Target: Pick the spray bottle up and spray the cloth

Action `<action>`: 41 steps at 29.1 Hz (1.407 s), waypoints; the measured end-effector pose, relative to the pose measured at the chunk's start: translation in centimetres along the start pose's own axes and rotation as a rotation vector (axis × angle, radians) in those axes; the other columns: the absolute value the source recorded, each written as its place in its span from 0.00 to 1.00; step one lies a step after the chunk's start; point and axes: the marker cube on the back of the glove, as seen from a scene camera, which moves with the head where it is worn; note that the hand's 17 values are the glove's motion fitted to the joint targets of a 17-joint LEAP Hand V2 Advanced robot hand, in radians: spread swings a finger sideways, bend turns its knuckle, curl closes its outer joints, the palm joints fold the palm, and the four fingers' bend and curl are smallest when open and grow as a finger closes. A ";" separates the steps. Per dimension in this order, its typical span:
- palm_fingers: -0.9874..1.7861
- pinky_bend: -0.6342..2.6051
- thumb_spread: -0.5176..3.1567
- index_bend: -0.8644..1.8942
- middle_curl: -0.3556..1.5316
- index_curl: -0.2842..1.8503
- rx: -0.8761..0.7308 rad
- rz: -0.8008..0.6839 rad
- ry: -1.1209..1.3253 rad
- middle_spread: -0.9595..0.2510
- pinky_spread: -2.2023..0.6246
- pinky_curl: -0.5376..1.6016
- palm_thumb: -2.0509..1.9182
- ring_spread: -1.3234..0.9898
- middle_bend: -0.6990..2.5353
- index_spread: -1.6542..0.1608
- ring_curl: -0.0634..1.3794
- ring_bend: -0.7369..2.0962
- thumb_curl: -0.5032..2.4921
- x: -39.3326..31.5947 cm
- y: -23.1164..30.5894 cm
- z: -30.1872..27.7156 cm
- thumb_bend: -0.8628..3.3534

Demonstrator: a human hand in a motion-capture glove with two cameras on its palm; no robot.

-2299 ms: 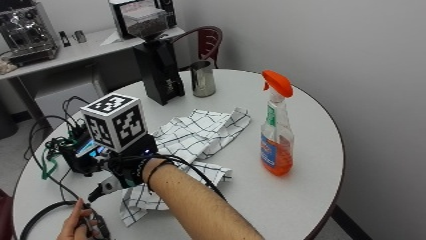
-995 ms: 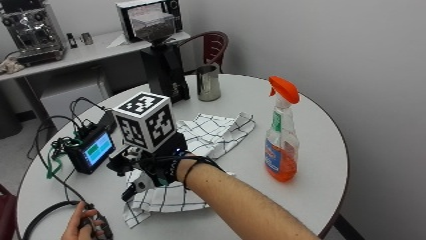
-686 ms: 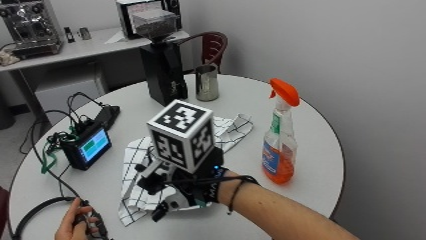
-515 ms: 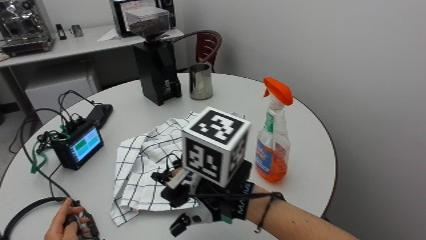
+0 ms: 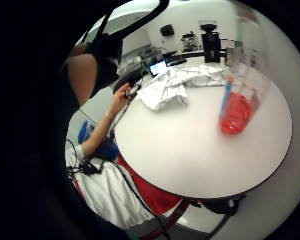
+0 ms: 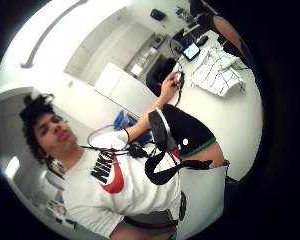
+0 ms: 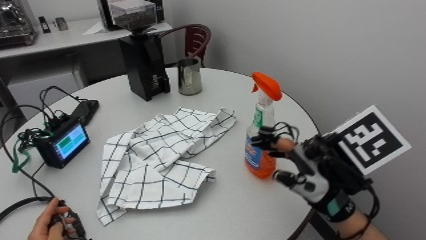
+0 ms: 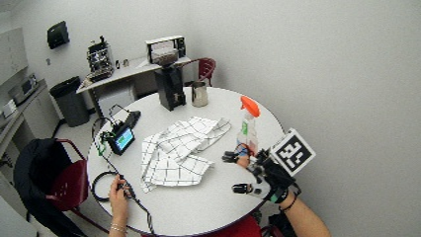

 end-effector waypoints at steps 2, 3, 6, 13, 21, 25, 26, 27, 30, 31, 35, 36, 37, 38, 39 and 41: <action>0.60 0.31 0.44 0.35 0.37 0.23 0.051 0.028 -0.076 0.76 0.84 0.40 0.66 0.57 0.32 0.71 0.26 0.41 0.27 0.9 0.1 -0.9 0.22; 0.60 0.31 0.45 0.35 0.37 0.23 0.081 0.043 -0.111 0.76 0.84 0.41 0.66 0.57 0.33 0.71 0.26 0.41 0.27 1.6 0.0 -1.6 0.22; 0.63 0.30 0.45 0.36 0.38 0.23 0.179 0.109 -0.199 0.76 0.84 0.40 0.66 0.57 0.33 0.72 0.27 0.41 0.27 4.6 -1.2 -3.7 0.21; 0.65 0.28 0.44 0.35 0.39 0.23 0.378 0.312 -0.360 0.75 0.83 0.40 0.67 0.56 0.34 0.73 0.28 0.42 0.27 12.6 -4.4 -8.2 0.20; 0.63 0.29 0.42 0.34 0.39 0.23 0.312 0.395 -0.501 0.74 0.83 0.41 0.66 0.56 0.33 0.72 0.29 0.43 0.27 17.4 -5.3 -7.6 0.20; 0.64 0.29 0.41 0.34 0.39 0.22 0.274 0.407 -0.535 0.74 0.83 0.41 0.66 0.56 0.34 0.72 0.29 0.43 0.27 17.7 -6.3 -7.2 0.20; 0.64 0.28 0.41 0.34 0.39 0.22 0.268 0.408 -0.528 0.74 0.83 0.41 0.66 0.56 0.34 0.72 0.30 0.44 0.27 17.5 -6.6 -7.1 0.20; 0.64 0.28 0.41 0.34 0.40 0.22 0.263 0.410 -0.516 0.73 0.84 0.41 0.66 0.55 0.34 0.72 0.30 0.44 0.27 17.3 -6.9 -7.0 0.20; 0.66 0.27 0.40 0.33 0.40 0.21 0.252 0.433 -0.448 0.72 0.84 0.40 0.67 0.54 0.35 0.73 0.30 0.46 0.27 16.4 -7.6 -6.7 0.20; 0.67 0.26 0.40 0.33 0.41 0.21 0.253 0.447 -0.419 0.72 0.84 0.40 0.67 0.54 0.36 0.73 0.31 0.46 0.27 16.2 -7.7 -6.6 0.20; 0.73 0.23 0.41 0.32 0.43 0.20 0.261 0.482 -0.348 0.71 0.83 0.38 0.71 0.52 0.41 0.73 0.32 0.50 0.29 16.0 -8.0 -6.7 0.22; 0.73 0.23 0.41 0.33 0.43 0.20 0.262 0.484 -0.346 0.71 0.83 0.38 0.71 0.52 0.41 0.73 0.32 0.50 0.29 16.1 -8.0 -6.7 0.22; 0.74 0.23 0.41 0.35 0.43 0.21 0.263 0.487 -0.345 0.71 0.83 0.38 0.71 0.52 0.41 0.73 0.32 0.50 0.29 16.2 -8.0 -6.8 0.22; 0.74 0.23 0.41 0.37 0.43 0.22 0.264 0.491 -0.346 0.70 0.83 0.38 0.72 0.52 0.41 0.74 0.33 0.50 0.29 16.3 -8.0 -6.8 0.22; 0.75 0.23 0.41 0.37 0.44 0.22 0.263 0.498 -0.349 0.71 0.83 0.38 0.72 0.51 0.41 0.74 0.33 0.50 0.30 16.5 -7.9 -6.9 0.22; 0.75 0.23 0.41 0.37 0.44 0.23 0.257 0.517 -0.359 0.71 0.83 0.37 0.73 0.51 0.41 0.75 0.34 0.50 0.30 16.8 -7.7 -7.0 0.22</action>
